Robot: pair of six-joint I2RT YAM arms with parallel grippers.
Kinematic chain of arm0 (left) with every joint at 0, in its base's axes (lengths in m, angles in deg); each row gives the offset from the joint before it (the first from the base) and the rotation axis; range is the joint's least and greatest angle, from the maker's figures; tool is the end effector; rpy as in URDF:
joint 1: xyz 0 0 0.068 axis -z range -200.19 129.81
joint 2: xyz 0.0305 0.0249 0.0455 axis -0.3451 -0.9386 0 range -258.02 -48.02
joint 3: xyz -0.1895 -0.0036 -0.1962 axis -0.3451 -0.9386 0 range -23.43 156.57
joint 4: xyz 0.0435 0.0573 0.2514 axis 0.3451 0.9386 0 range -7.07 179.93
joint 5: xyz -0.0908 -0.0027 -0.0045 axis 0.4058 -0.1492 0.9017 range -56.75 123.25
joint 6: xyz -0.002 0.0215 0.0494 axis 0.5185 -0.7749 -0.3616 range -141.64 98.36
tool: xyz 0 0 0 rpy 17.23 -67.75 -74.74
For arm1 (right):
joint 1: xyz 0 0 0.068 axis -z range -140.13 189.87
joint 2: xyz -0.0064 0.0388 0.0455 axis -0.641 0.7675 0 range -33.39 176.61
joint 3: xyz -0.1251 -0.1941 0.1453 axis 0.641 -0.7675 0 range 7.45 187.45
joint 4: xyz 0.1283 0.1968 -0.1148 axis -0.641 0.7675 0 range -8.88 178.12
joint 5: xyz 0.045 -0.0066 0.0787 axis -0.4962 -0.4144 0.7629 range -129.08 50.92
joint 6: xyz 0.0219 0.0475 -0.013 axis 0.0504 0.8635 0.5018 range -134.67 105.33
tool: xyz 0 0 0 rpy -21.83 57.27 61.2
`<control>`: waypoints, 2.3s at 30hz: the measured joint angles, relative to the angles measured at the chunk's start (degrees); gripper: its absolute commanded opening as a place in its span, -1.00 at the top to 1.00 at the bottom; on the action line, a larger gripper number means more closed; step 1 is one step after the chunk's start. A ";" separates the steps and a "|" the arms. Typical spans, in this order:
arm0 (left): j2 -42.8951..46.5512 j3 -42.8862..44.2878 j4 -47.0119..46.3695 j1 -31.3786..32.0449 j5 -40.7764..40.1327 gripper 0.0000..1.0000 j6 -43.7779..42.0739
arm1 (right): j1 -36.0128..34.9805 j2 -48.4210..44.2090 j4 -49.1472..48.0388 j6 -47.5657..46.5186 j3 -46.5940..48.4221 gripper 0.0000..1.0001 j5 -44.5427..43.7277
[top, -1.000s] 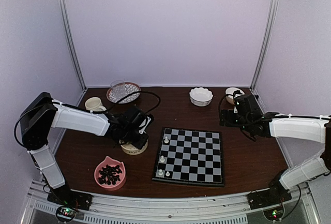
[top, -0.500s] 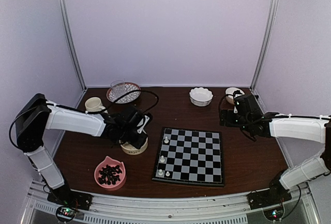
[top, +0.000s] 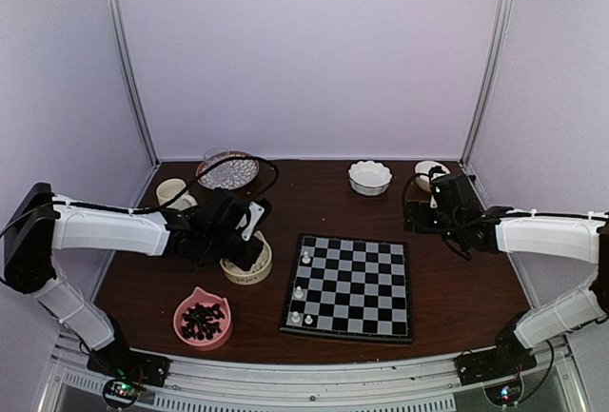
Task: Set up the chess pieces on the board
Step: Pick up the pawn from the storage box, then place the pawn at f2.
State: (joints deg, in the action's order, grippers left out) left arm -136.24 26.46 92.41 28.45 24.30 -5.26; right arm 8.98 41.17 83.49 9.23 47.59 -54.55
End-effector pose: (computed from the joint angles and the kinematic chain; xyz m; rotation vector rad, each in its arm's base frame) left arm 0.2121 -0.2325 0.1916 0.6017 2.3441 -0.3417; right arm 0.2387 0.1317 0.2141 0.0153 2.1962 0.2408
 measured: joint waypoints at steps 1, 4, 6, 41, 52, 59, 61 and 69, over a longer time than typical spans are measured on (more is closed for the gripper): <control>0.26 -0.24 -0.17 0.00 0.57 0.97 -0.02 | 0.00 0.00 0.00 0.00 0.00 -0.92 0.00; 1.79 -1.60 -1.03 0.00 3.63 0.96 -0.39 | 0.00 0.00 0.00 0.00 0.00 -0.92 0.00; 3.04 -2.75 -2.14 0.00 6.56 0.96 -0.72 | 0.00 0.00 0.00 0.00 0.00 -0.92 0.00; 0.13 -0.24 -4.57 14.03 19.82 0.96 -13.09 | 0.00 0.02 0.00 0.00 0.00 -0.92 0.00; -3.89 4.24 -1.73 15.91 16.20 0.98 -13.49 | 0.00 0.02 0.00 0.00 0.00 -0.92 0.00; -8.55 8.87 0.09 16.37 12.55 0.98 -13.57 | 0.00 0.02 0.00 -0.02 0.00 -0.91 0.00; -9.60 9.77 0.74 16.44 11.26 0.97 -13.75 | 0.00 0.02 0.00 -0.02 0.00 -0.91 0.00; -13.03 12.63 4.00 16.52 7.63 0.96 -14.58 | 0.00 0.02 0.00 -0.02 0.02 -0.91 0.00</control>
State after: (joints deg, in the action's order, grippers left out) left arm -149.27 39.09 96.41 44.98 31.93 -19.84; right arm 8.98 41.19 83.49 9.20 47.61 -54.55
